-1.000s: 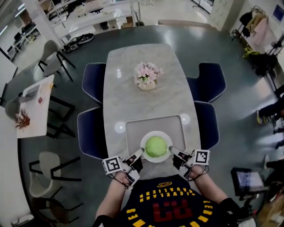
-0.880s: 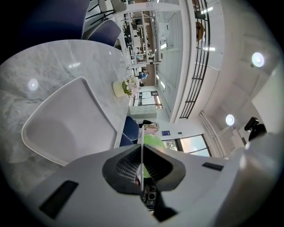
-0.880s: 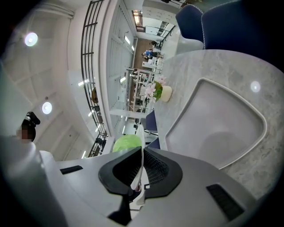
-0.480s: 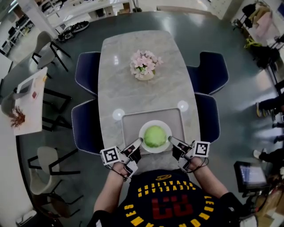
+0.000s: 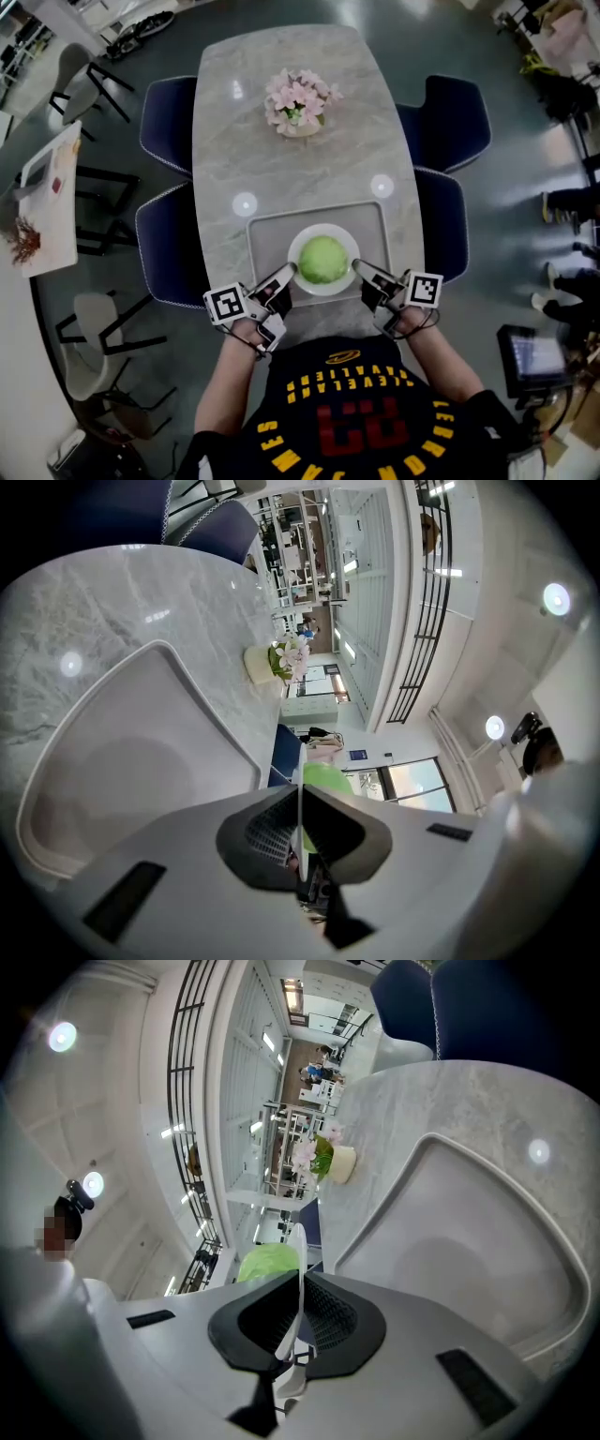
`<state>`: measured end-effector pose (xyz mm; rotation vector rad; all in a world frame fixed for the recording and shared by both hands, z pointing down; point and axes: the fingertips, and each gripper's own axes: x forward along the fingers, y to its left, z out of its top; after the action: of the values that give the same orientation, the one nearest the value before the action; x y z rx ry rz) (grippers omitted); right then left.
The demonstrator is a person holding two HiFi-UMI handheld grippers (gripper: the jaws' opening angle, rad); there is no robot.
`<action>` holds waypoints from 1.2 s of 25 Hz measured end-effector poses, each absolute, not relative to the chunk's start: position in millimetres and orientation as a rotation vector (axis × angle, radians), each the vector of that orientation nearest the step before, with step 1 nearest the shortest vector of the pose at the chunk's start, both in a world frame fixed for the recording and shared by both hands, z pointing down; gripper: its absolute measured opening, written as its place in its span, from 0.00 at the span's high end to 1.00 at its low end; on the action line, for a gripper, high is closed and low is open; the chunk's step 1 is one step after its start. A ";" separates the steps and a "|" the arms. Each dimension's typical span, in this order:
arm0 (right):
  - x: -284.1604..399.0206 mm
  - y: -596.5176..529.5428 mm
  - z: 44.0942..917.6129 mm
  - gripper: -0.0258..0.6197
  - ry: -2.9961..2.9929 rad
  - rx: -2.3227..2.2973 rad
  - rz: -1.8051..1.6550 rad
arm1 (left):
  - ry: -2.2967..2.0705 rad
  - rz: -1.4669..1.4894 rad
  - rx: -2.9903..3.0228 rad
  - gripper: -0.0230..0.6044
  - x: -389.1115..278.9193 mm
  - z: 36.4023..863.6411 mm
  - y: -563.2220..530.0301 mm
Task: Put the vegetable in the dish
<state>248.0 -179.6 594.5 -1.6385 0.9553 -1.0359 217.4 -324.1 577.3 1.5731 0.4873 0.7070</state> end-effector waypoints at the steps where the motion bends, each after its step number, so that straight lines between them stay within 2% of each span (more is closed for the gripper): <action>1: 250.3 -180.3 596.8 0.94 0.960 -1.642 -1.037 | 0.479 0.725 1.581 0.94 218.4 582.1 -324.4; 13: 256.6 -181.0 638.3 0.94 0.945 -1.620 -1.052 | 0.497 0.745 1.566 0.94 230.9 627.4 -321.0; 30: 251.3 -193.5 704.4 0.93 0.981 -1.684 -1.220 | 0.461 0.931 1.668 0.94 226.2 709.4 -323.9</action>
<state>251.3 -193.5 704.4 -1.6836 0.9812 -1.2199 226.2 -323.9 709.4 1.6683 0.4607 0.9312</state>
